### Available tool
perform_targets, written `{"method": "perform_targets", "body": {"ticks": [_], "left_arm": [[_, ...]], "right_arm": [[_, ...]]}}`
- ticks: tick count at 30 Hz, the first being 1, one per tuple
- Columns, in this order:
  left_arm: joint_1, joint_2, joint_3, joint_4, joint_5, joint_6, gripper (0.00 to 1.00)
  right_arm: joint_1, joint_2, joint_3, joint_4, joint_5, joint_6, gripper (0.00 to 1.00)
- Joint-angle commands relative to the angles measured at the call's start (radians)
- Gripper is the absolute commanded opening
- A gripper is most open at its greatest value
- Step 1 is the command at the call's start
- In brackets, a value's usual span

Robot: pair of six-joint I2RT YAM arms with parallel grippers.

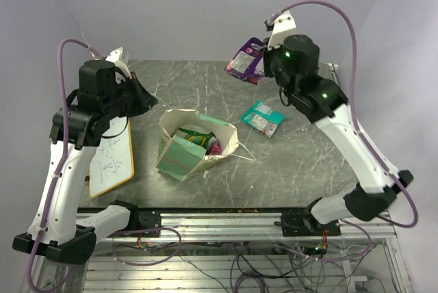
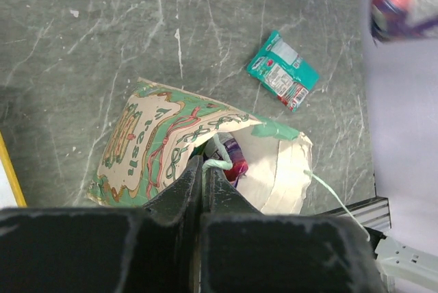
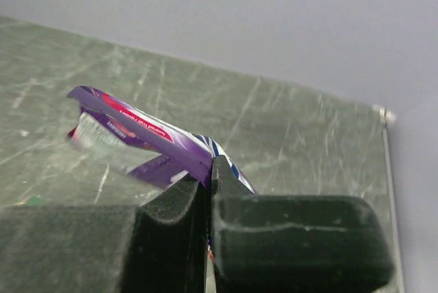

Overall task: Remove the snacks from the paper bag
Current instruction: Place the snack at the center of the board.

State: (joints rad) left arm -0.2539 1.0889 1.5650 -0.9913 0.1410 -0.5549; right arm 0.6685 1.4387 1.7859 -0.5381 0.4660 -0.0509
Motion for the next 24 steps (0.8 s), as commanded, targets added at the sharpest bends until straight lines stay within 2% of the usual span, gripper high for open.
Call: {"method": "perform_targets", "body": {"ticks": [1, 5, 7, 9, 21, 24], "left_arm": [[0.011, 0.013, 0.078, 0.018, -0.030, 0.028, 0.07], [0.012, 0.030, 0.092, 0.015, -0.023, 0.037, 0.07], [0.014, 0.041, 0.097, 0.014, -0.017, 0.044, 0.07], [0.017, 0.055, 0.107, 0.012, -0.008, 0.051, 0.07], [0.025, 0.052, 0.032, 0.078, 0.103, -0.018, 0.07], [0.025, 0.053, 0.032, 0.079, 0.102, -0.020, 0.07]], "right_arm": [[-0.085, 0.091, 0.018, -0.102, 0.068, 0.289, 0.00], [-0.224, 0.148, -0.032, -0.209, -0.078, 0.481, 0.00], [-0.276, 0.156, -0.090, -0.164, -0.234, 0.531, 0.00], [-0.298, 0.173, -0.122, -0.123, -0.315, 0.584, 0.00], [-0.370, 0.308, -0.155, 0.027, -0.544, 0.882, 0.00], [-0.394, 0.273, -0.247, 0.057, -0.552, 0.929, 0.00]]}}
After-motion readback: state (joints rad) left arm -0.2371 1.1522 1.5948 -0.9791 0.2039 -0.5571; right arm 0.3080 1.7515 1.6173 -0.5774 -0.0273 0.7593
